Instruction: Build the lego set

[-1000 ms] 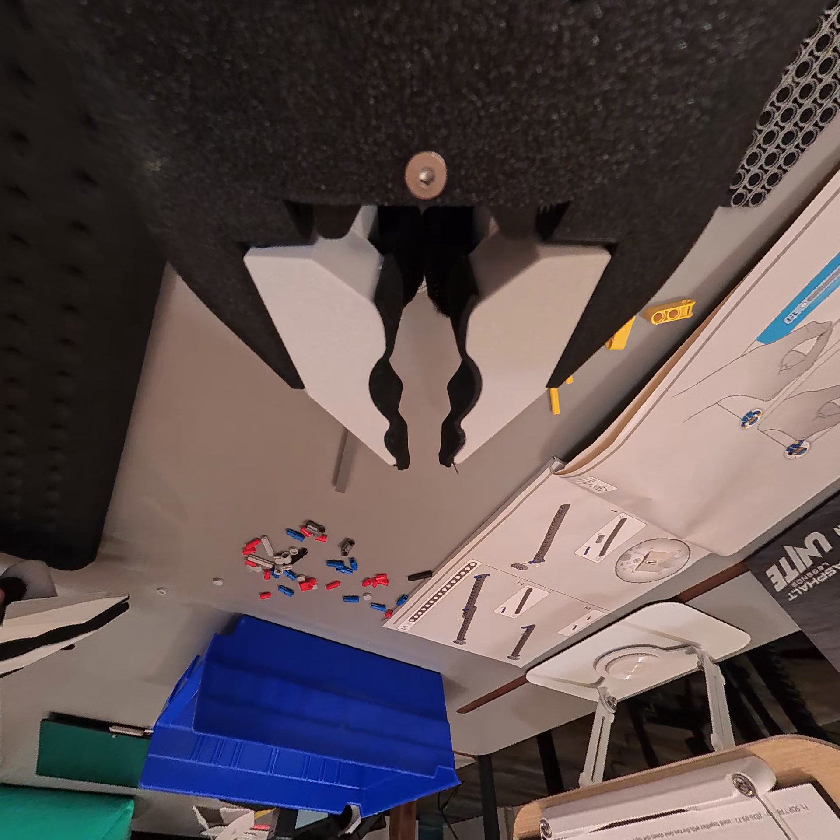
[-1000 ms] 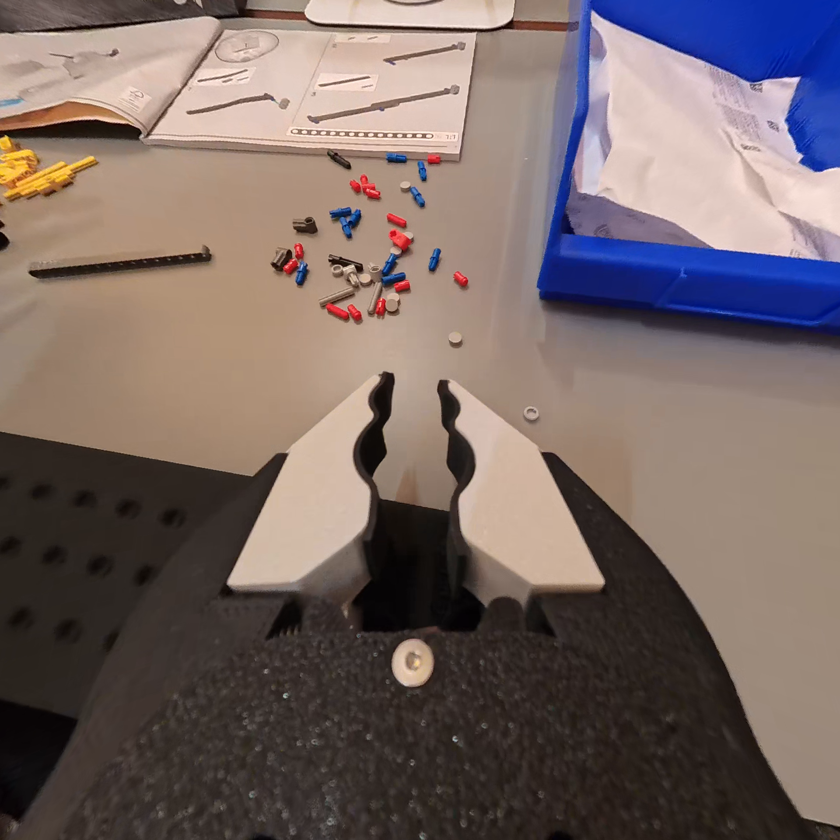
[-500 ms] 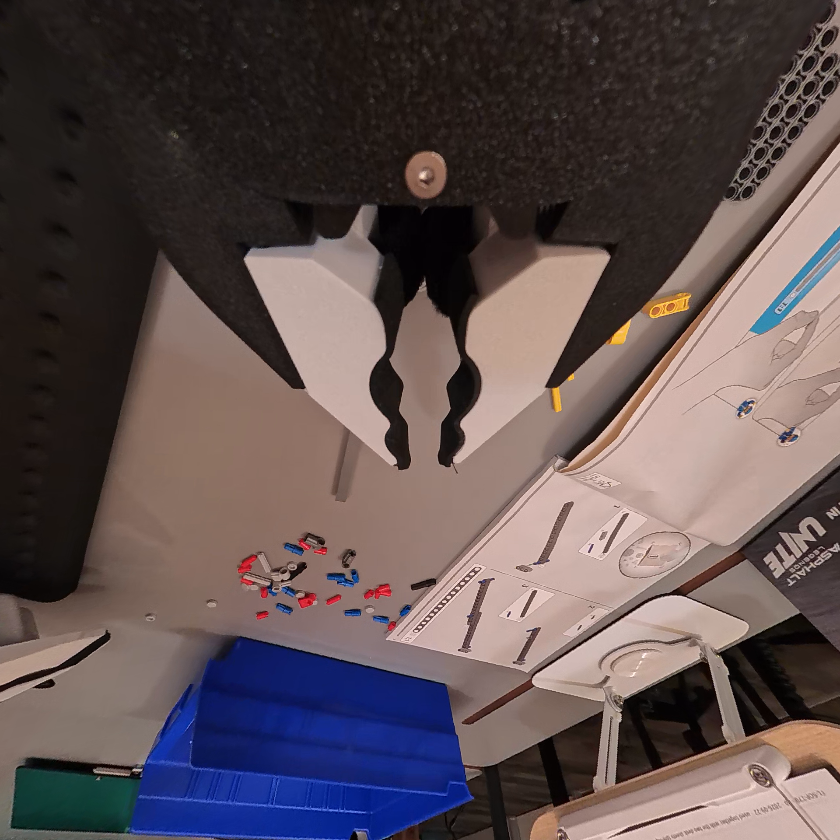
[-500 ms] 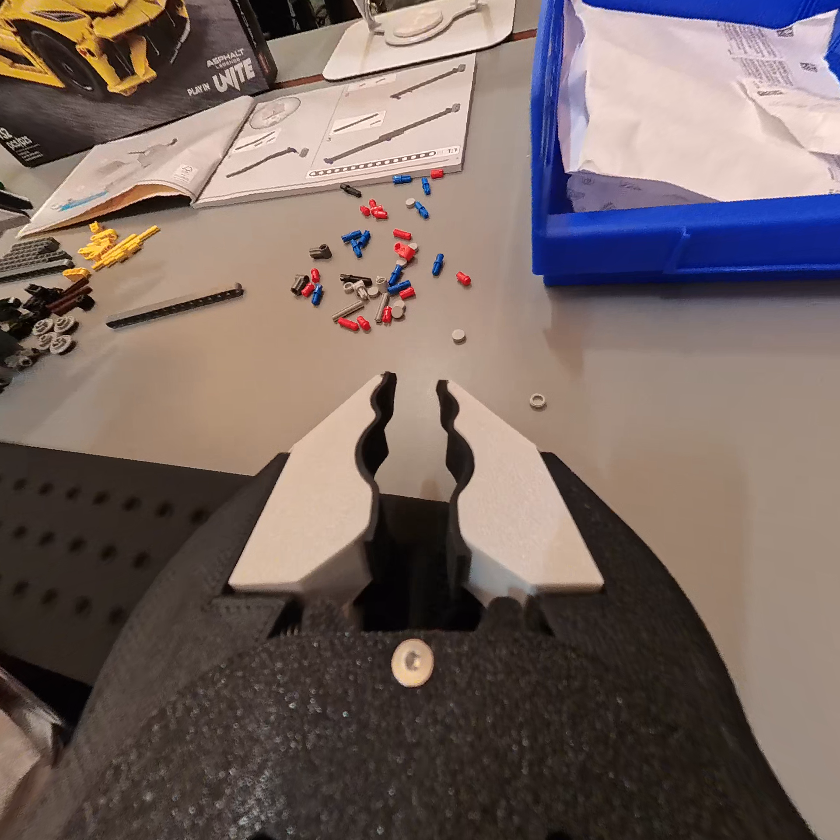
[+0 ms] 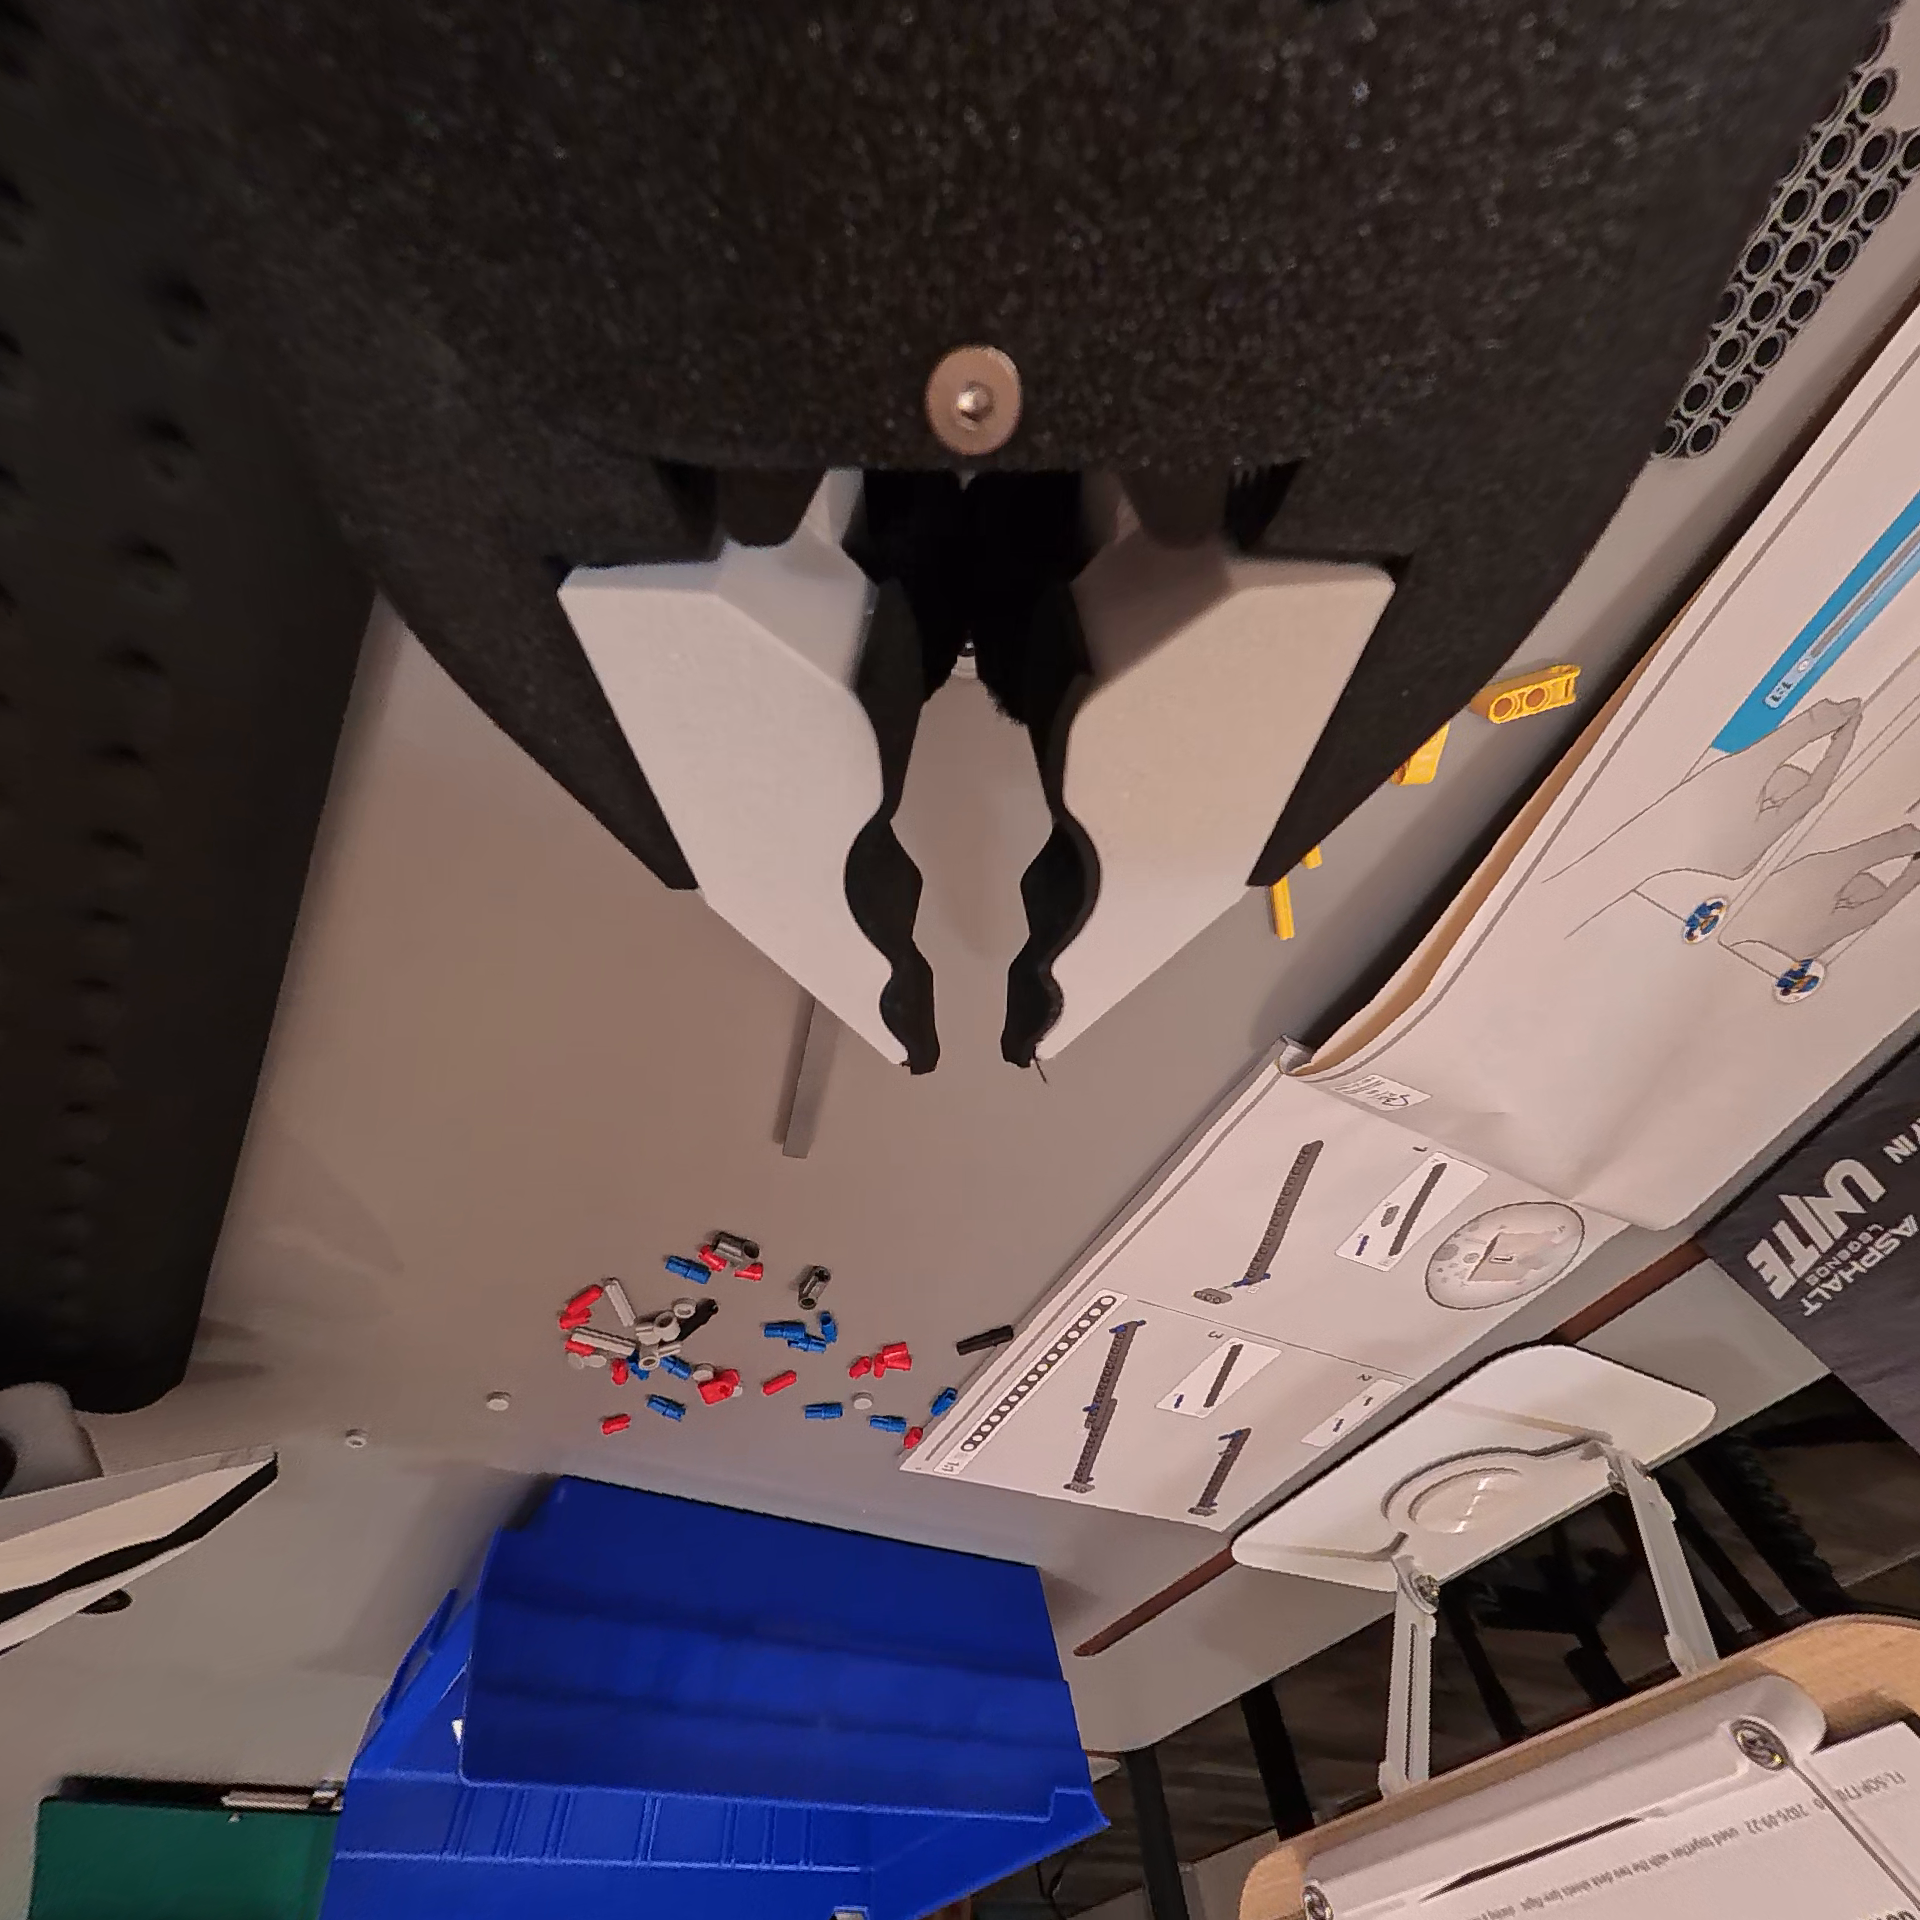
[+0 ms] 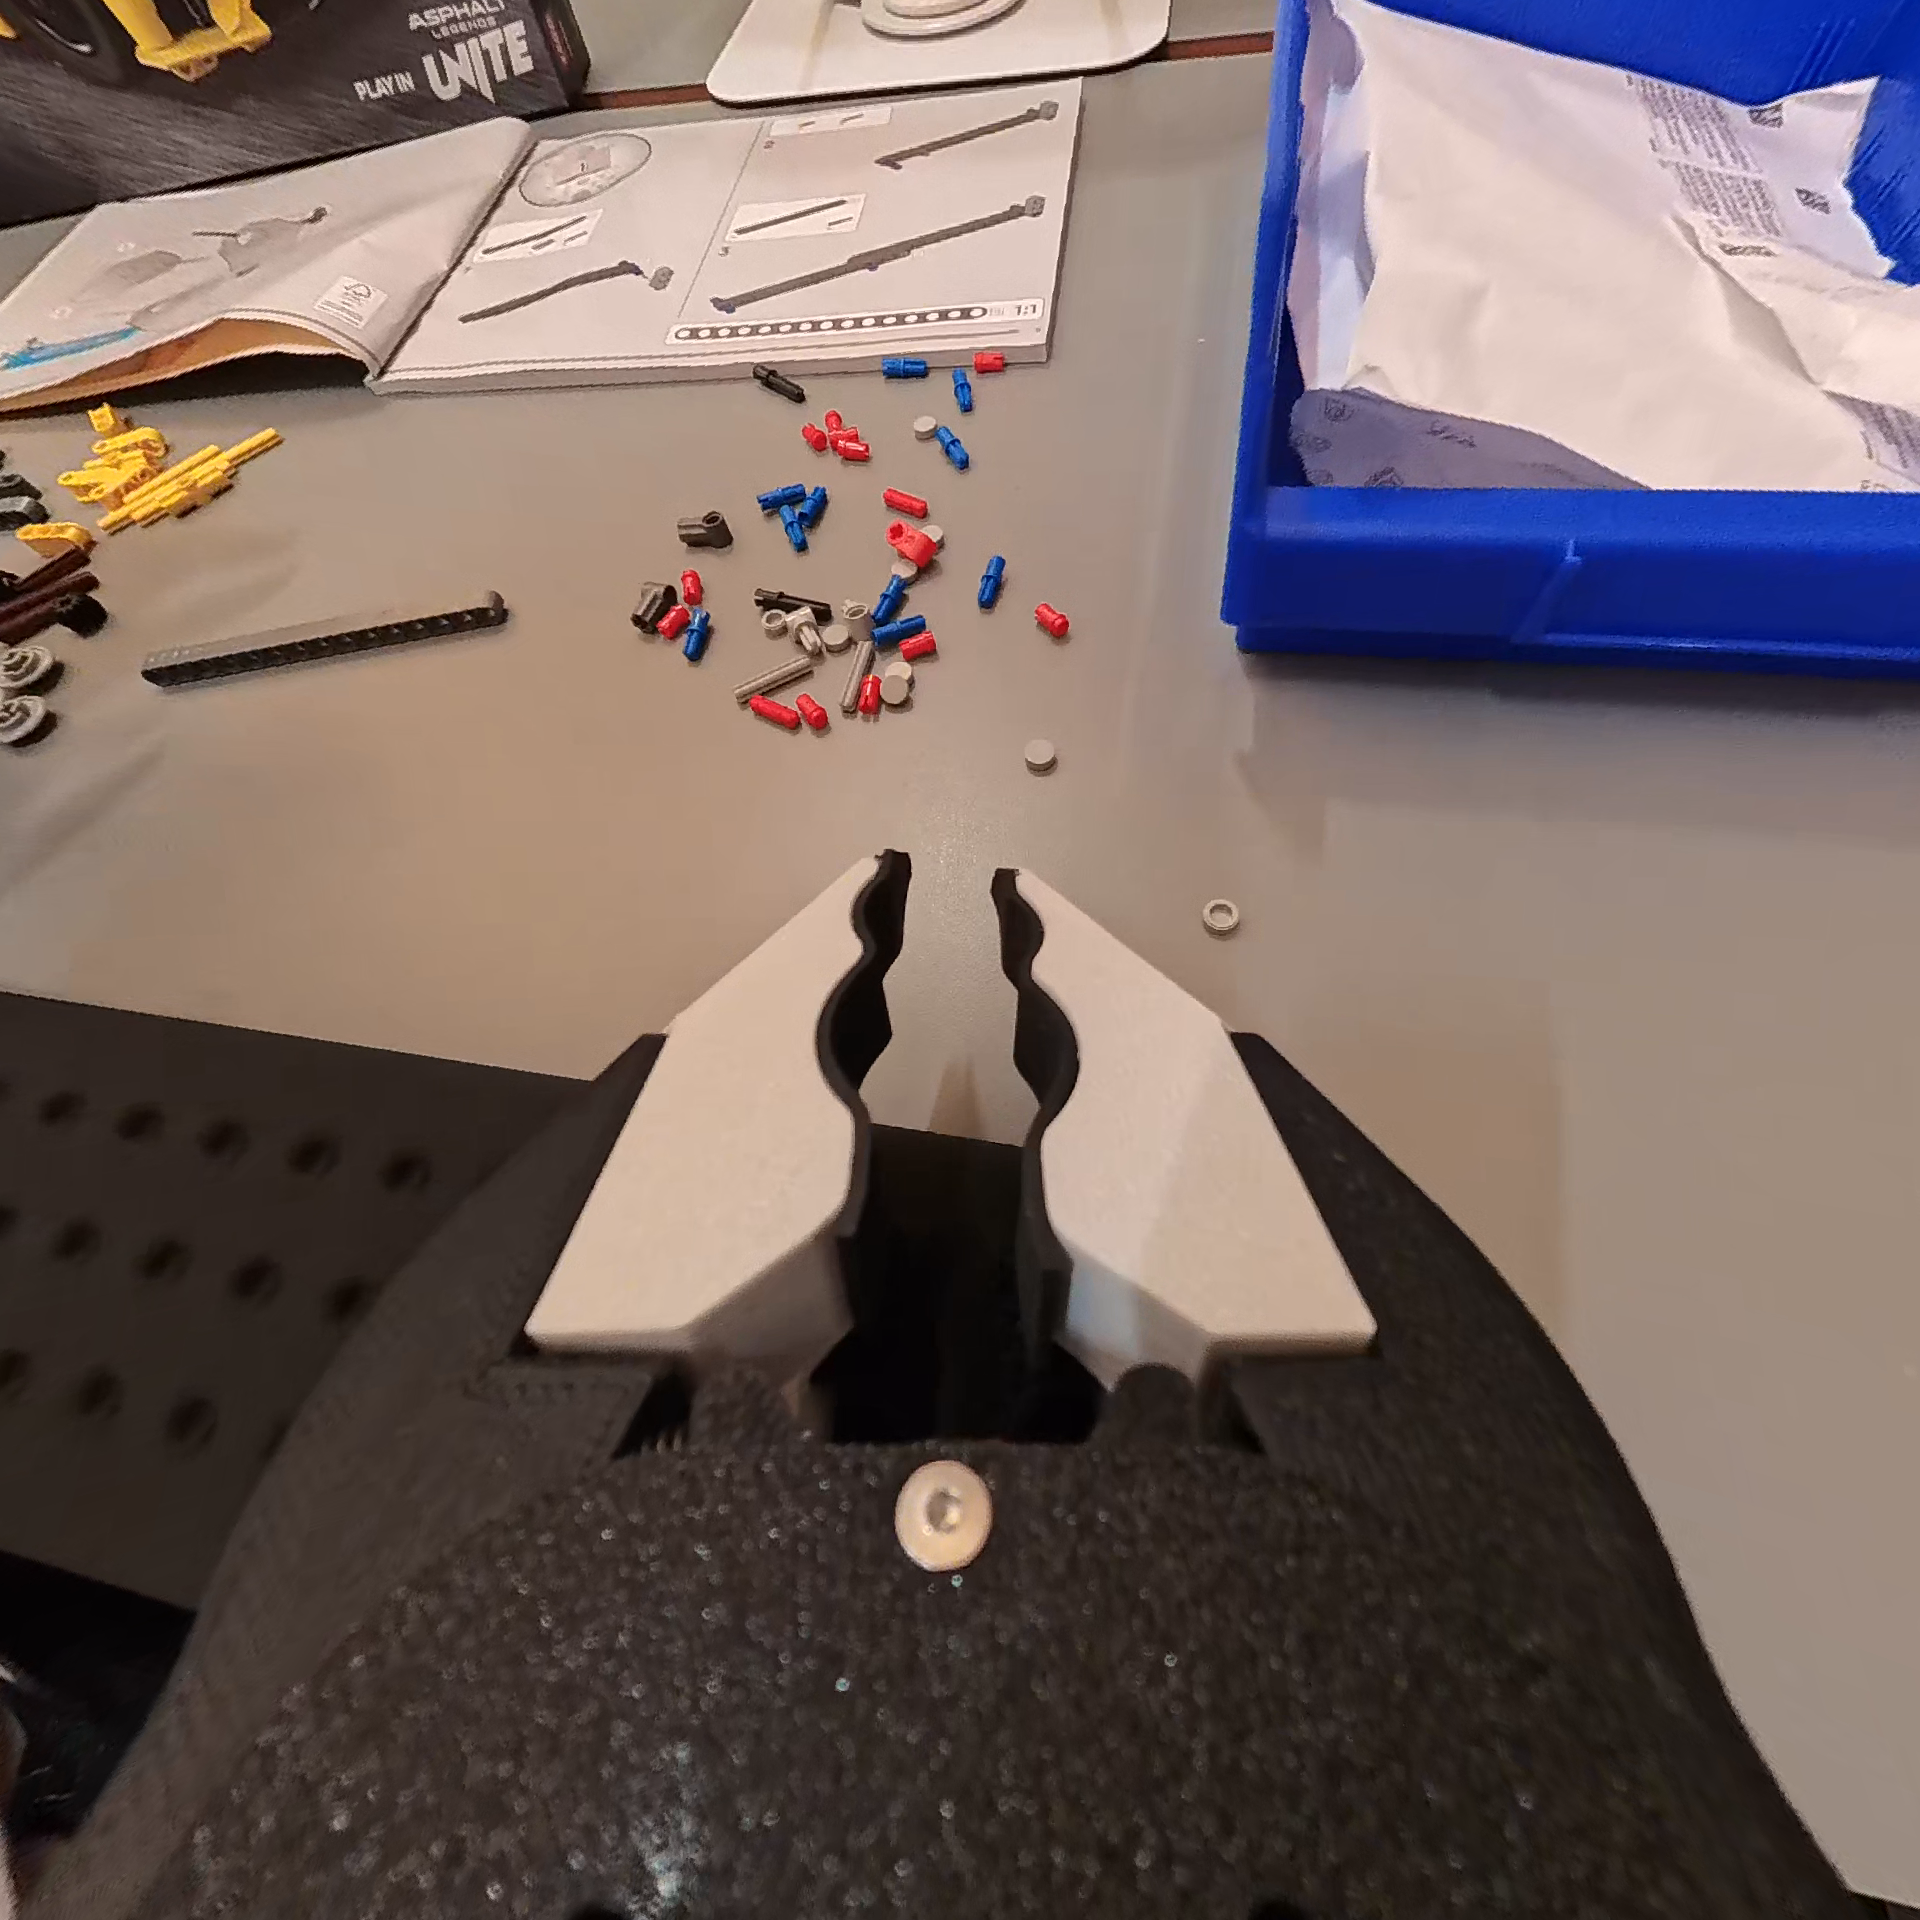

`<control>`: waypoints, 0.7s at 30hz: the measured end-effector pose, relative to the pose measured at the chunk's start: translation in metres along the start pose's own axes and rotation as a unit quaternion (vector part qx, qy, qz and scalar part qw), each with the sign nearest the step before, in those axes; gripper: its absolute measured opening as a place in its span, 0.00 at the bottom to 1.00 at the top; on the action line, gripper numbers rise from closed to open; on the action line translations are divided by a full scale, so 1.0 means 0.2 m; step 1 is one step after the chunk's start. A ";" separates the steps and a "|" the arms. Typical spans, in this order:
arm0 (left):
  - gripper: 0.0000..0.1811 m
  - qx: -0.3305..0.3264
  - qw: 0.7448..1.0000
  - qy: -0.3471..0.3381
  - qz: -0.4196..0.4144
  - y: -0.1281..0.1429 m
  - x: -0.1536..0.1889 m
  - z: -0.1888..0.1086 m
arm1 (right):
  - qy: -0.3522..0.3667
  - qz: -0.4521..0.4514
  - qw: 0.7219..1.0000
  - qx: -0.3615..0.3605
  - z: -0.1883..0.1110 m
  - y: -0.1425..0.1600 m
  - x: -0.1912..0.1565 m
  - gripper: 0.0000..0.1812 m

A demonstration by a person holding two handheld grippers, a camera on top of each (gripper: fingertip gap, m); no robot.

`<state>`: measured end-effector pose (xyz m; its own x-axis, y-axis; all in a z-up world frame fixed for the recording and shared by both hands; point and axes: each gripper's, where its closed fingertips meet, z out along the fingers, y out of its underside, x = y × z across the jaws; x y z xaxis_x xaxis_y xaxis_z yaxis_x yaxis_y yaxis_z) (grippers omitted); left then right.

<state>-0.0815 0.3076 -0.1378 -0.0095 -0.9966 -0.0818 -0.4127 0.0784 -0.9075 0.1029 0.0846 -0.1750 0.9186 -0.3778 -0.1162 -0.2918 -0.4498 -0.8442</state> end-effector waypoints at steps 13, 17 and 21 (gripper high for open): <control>0.06 -0.008 1.000 -0.003 0.007 0.01 0.00 0.01 | 0.006 -0.012 1.000 -0.009 0.01 0.01 0.00 0.09; 0.07 -0.021 1.000 -0.002 0.005 0.03 0.01 0.02 | 0.016 -0.035 0.999 -0.013 0.01 -0.01 -0.02 0.10; 0.10 -0.019 0.998 -0.056 0.009 -0.06 -0.09 -0.01 | -0.011 -0.049 0.999 0.014 0.07 -0.16 -0.13 0.11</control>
<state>-0.0781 0.3243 -0.1252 0.0837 -0.9858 -0.1456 -0.4480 0.0933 -0.8892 0.0917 0.1205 -0.1519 0.9480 -0.3154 -0.0428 -0.1926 -0.4612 -0.8662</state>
